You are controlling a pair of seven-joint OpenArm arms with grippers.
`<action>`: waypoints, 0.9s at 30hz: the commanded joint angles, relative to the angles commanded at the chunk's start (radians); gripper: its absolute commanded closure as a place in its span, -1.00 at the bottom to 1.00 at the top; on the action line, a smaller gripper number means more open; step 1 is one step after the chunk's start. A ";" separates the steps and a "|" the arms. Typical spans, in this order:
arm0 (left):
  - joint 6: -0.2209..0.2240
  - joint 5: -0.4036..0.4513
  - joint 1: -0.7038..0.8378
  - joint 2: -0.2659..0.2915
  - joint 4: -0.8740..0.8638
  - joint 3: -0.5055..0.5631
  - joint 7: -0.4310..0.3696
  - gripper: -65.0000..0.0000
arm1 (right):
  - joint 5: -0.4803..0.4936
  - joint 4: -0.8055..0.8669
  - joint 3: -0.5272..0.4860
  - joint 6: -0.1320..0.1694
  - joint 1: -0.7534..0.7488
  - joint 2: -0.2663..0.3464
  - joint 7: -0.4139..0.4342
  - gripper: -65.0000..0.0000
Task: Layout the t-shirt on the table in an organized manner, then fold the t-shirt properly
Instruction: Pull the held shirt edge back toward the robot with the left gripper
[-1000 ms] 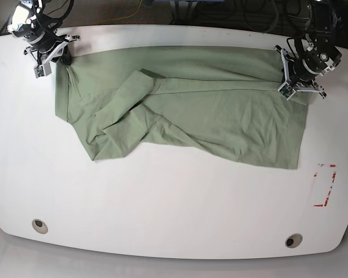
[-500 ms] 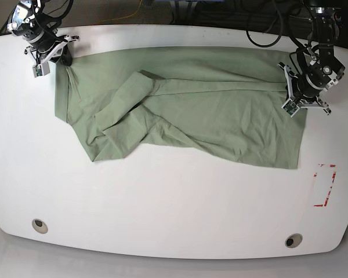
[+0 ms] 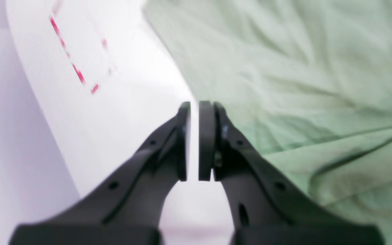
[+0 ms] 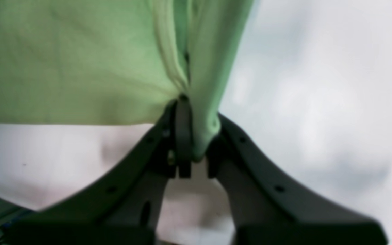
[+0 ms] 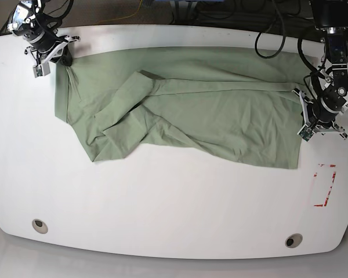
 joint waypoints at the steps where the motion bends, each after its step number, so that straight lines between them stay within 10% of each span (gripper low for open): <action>1: 0.000 0.000 -0.002 0.005 0.008 -0.008 0.000 0.92 | -0.002 0.023 0.000 0.000 0.000 0.000 -0.002 0.75; 13: 0.000 0.000 0.006 0.043 0.077 -0.017 0.003 0.92 | -0.005 0.195 0.003 0.000 -0.006 -0.002 -0.097 -0.45; 27: 0.000 -0.003 0.048 0.044 0.078 -0.078 0.003 0.91 | 0.000 0.324 0.127 0.000 -0.021 -0.006 -0.115 -0.78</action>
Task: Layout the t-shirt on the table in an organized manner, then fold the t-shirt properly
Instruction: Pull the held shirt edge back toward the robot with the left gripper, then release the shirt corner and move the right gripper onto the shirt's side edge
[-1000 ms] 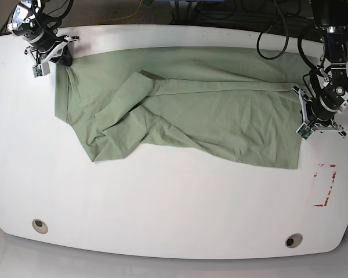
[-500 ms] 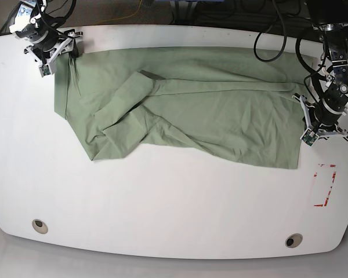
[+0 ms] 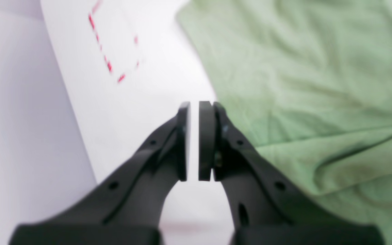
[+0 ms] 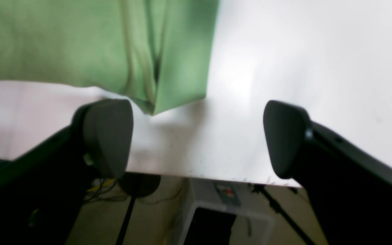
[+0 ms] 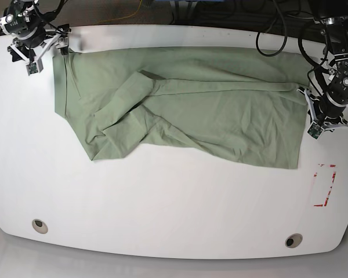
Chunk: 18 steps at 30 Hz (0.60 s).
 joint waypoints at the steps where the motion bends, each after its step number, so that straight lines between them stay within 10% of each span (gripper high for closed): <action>1: 0.000 0.000 -0.002 0.002 0.000 -0.006 0.000 0.91 | 0.000 0.000 0.000 0.000 0.012 0.000 0.000 -0.78; 18: 0.000 0.003 -0.183 0.143 -0.098 -0.049 0.000 0.90 | -0.005 -0.110 -0.137 0.000 0.379 0.028 0.000 -0.78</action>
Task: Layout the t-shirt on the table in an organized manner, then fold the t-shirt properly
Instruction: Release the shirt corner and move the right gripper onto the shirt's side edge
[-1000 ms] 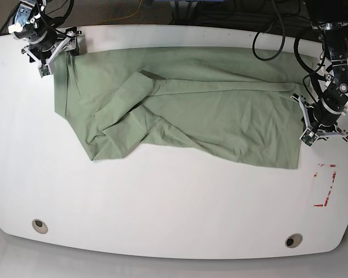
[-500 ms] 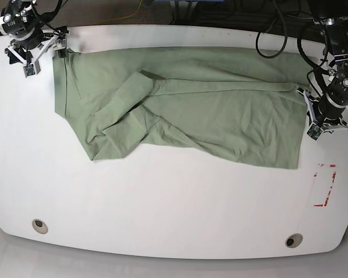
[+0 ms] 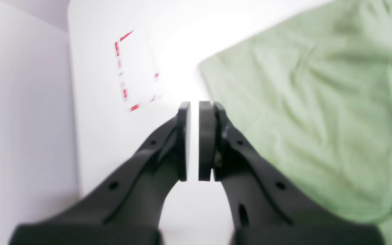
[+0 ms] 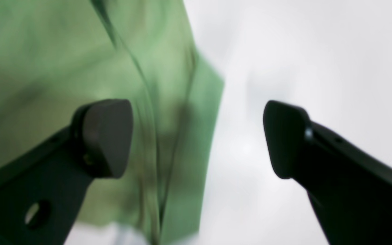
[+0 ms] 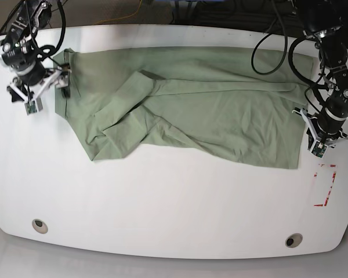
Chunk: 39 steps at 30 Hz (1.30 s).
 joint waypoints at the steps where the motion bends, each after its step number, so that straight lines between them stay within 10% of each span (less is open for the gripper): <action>1: 0.000 0.000 -0.006 0.002 -0.009 0.000 0.000 0.90 | -0.002 -0.015 -0.011 0.000 0.026 0.000 0.000 -0.78; 7: 0.000 0.002 -0.060 0.023 -0.091 0.003 0.000 0.82 | -0.086 -0.114 -0.083 0.000 0.187 0.000 0.000 -0.78; 19: 0.000 0.000 -0.107 0.041 -0.127 0.006 0.000 -0.49 | -0.190 -0.425 -0.249 0.000 0.471 -0.006 0.023 -0.78; 39: 0.000 -0.002 -0.127 0.043 -0.127 0.005 0.000 -0.49 | -0.184 -0.479 -0.373 0.000 0.453 -0.100 -0.040 -0.77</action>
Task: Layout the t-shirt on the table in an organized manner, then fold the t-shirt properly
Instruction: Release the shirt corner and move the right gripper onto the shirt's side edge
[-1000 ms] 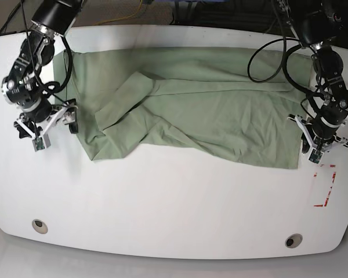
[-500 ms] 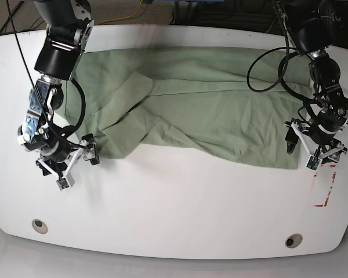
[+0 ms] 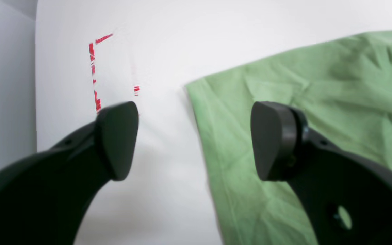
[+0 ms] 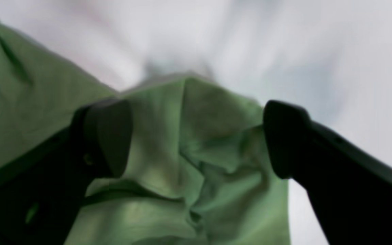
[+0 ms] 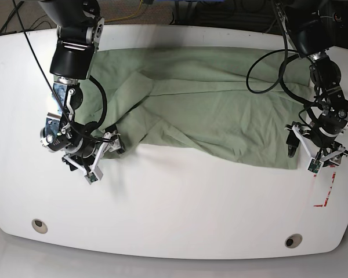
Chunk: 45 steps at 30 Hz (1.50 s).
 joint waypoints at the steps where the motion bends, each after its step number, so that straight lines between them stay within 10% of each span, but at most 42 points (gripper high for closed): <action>1: 0.000 0.000 0.000 0.000 -0.002 0.000 -0.002 -0.49 | 0.000 0.002 0.000 0.000 -0.006 0.000 0.000 -0.77; 31: 0.000 -0.002 -0.035 -0.002 -0.091 0.002 -0.006 -0.49 | 0.003 -0.006 -0.006 0.000 -0.068 0.000 0.037 1.00; 45: 0.000 -0.002 -0.035 -0.002 -0.103 0.002 -0.006 -0.49 | 0.003 0.155 -0.006 0.000 -0.020 -0.037 -0.064 1.00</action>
